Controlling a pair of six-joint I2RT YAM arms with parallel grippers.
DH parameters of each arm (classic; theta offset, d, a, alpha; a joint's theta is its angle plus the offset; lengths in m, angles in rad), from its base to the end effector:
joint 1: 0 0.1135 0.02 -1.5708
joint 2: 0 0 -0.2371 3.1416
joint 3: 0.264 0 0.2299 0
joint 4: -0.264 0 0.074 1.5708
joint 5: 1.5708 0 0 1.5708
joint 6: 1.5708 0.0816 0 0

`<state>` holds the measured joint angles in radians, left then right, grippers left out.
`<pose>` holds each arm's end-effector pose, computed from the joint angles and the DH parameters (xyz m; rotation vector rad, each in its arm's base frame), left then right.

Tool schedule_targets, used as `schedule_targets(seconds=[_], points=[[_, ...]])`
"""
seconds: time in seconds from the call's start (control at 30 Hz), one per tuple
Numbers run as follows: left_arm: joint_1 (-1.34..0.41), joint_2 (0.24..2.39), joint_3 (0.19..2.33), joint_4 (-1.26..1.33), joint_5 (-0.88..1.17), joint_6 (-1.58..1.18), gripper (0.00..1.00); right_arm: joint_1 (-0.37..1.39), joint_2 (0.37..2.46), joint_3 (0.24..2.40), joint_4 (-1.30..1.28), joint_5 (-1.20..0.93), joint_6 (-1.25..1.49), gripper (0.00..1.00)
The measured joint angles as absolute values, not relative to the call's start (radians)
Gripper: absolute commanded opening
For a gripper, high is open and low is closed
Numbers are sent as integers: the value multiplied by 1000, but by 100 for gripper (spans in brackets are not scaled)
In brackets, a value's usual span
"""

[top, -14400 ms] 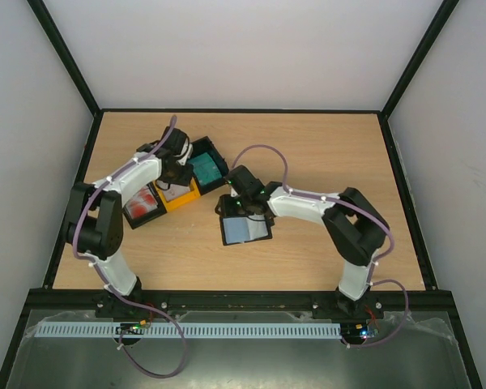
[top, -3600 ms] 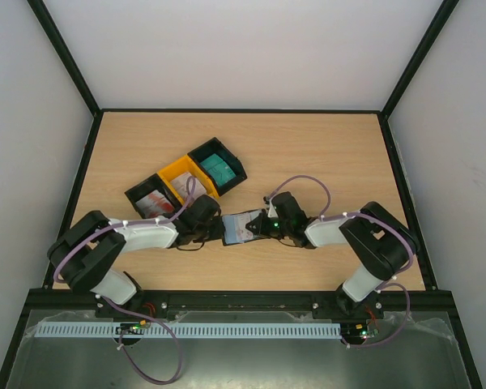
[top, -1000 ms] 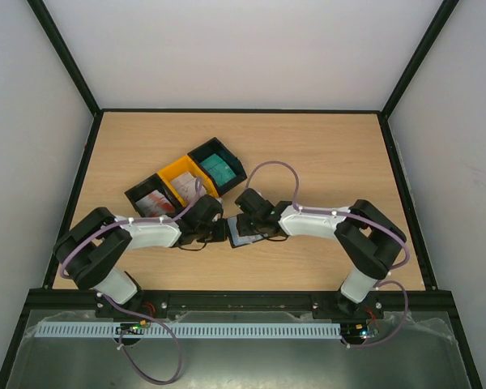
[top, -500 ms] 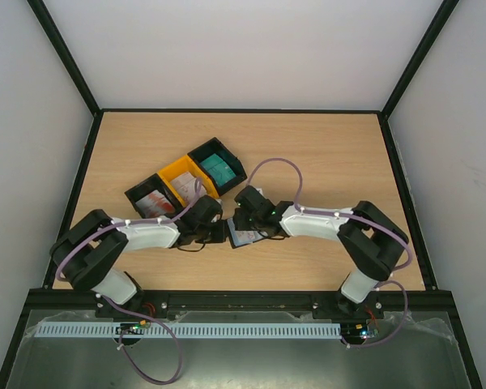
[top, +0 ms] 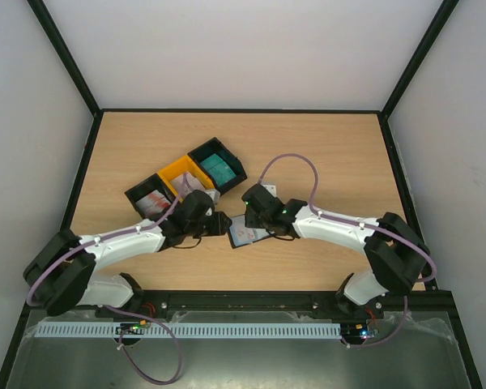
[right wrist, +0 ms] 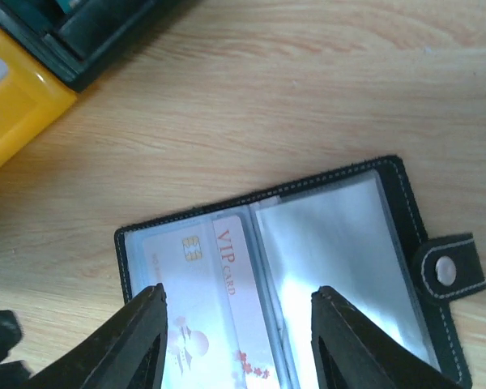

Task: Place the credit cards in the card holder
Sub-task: Insert the credit card into the card holder, then turn over the card slot in the card holder.

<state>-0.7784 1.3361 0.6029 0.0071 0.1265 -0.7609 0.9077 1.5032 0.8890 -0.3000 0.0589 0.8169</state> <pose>0.1963 -0.2080 0.1373 0.0921 2.4731 -0.8861 0.1976 0.2452 0.1480 -0.0920 2.6004 0.6231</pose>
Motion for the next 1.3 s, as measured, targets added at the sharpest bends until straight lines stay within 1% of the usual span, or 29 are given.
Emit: schedule_targets(seconds=[0.1, 0.23, 0.33, 0.47, 0.57, 0.67, 0.8, 0.9, 1.03, 1.17, 1.23, 1.3], points=[[-768, 1294, 603, 4, 127, -771, 48, 908, 1510, 889, -318, 35, 817, 37], [-751, 1259, 606, -8, 131, -778, 49, 908, 1535, 893, -349, 21, 813, 30], [-736, 1243, 617, -45, 130, -793, 51, 908, 1554, 921, -395, 22, 809, 30], [-715, 1215, 641, -91, 145, -835, 57, 908, 1563, 968, -453, 21, 807, 37], [-711, 1198, 677, -117, 162, -875, 58, 908, 1564, 1003, -497, 6, 801, 38], [-711, 1188, 699, -118, 177, -909, 59, 908, 1566, 1015, -521, -20, 796, 38], [-711, 1183, 696, -112, 178, -937, 59, 908, 1567, 1000, -520, -56, 785, 41], [-714, 1169, 675, -98, 166, -950, 59, 908, 1565, 971, -500, -96, 757, 41], [-720, 1141, 626, -56, 142, -952, 59, 909, 1534, 924, -456, -89, 732, 39], [-726, 1155, 624, -51, 126, -955, 56, 909, 1517, 925, -427, -67, 723, 33], [-738, 1173, 624, -50, 121, -960, 53, 909, 1519, 925, -411, -63, 723, 32], [-757, 1190, 624, -44, 122, -972, 49, 909, 1525, 925, -398, -57, 723, 32]])
